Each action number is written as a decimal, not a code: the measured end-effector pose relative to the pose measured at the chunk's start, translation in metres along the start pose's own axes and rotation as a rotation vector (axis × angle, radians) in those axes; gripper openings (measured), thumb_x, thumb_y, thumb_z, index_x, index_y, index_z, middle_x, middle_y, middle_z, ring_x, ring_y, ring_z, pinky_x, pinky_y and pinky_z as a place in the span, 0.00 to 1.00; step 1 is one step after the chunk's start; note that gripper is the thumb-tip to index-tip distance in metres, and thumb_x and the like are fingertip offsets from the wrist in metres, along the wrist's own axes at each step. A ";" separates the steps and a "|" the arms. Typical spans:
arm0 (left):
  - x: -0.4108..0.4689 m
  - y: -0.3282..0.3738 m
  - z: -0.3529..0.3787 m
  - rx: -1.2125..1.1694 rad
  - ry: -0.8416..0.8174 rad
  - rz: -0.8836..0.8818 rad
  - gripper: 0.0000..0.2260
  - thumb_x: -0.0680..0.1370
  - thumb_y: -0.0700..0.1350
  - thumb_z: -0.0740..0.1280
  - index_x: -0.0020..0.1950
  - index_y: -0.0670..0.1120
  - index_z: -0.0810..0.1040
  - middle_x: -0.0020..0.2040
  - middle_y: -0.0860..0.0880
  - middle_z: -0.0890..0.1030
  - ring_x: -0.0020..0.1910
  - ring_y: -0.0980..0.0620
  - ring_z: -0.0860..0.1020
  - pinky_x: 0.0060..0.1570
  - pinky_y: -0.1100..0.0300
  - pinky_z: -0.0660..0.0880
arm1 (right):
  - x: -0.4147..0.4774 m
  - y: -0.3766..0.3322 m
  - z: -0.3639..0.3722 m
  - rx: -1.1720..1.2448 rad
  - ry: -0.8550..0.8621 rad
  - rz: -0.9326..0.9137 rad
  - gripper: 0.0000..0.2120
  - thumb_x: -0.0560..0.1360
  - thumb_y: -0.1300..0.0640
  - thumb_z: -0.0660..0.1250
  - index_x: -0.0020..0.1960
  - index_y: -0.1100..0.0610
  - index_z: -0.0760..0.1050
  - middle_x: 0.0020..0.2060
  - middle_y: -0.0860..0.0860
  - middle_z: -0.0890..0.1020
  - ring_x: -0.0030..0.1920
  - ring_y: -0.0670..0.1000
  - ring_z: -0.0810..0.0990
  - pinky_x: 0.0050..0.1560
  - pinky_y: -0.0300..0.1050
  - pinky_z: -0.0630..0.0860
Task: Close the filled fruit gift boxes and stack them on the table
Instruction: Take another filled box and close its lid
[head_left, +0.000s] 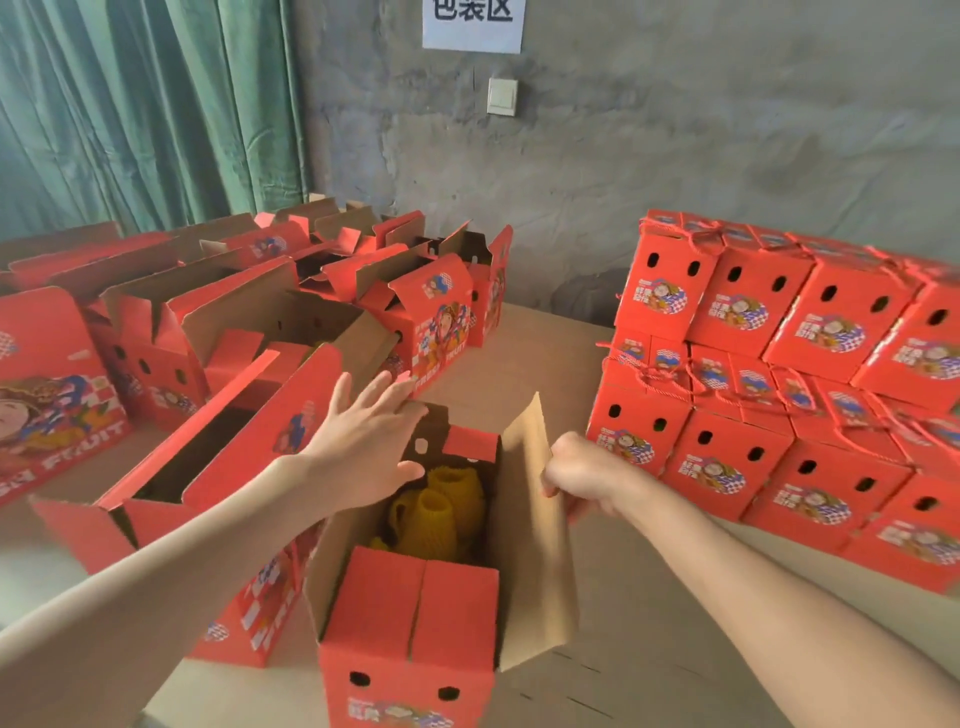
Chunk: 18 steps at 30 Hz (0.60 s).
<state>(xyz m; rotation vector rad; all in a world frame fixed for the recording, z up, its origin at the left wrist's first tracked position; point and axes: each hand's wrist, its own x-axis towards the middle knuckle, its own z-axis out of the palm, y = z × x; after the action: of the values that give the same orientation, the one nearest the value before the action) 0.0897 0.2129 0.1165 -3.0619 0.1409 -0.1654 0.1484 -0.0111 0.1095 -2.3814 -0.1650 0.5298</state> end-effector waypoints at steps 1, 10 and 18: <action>0.001 0.005 0.002 -0.015 -0.015 0.013 0.30 0.77 0.59 0.62 0.76 0.52 0.57 0.78 0.50 0.49 0.77 0.47 0.44 0.71 0.40 0.38 | -0.001 0.003 -0.009 -0.066 0.000 -0.004 0.13 0.70 0.74 0.59 0.30 0.62 0.65 0.24 0.55 0.69 0.16 0.48 0.71 0.16 0.35 0.66; -0.001 0.068 0.007 -0.532 0.324 0.201 0.15 0.77 0.53 0.66 0.59 0.45 0.78 0.57 0.52 0.78 0.57 0.52 0.75 0.55 0.67 0.65 | -0.015 0.051 -0.071 -0.766 0.246 -0.067 0.15 0.69 0.71 0.56 0.45 0.55 0.77 0.39 0.54 0.79 0.41 0.59 0.77 0.28 0.40 0.64; 0.024 0.074 0.045 -1.310 0.077 -0.150 0.09 0.79 0.43 0.64 0.47 0.39 0.81 0.44 0.44 0.82 0.43 0.49 0.78 0.43 0.59 0.73 | -0.060 0.146 -0.090 -0.207 0.769 -0.369 0.08 0.73 0.65 0.68 0.52 0.58 0.77 0.50 0.51 0.77 0.54 0.53 0.75 0.53 0.40 0.67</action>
<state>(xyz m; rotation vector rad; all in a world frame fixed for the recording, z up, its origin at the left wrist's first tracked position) 0.1124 0.1402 0.0684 -4.3788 0.0037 -0.2852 0.1282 -0.1909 0.0954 -2.4906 -0.3071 -0.6009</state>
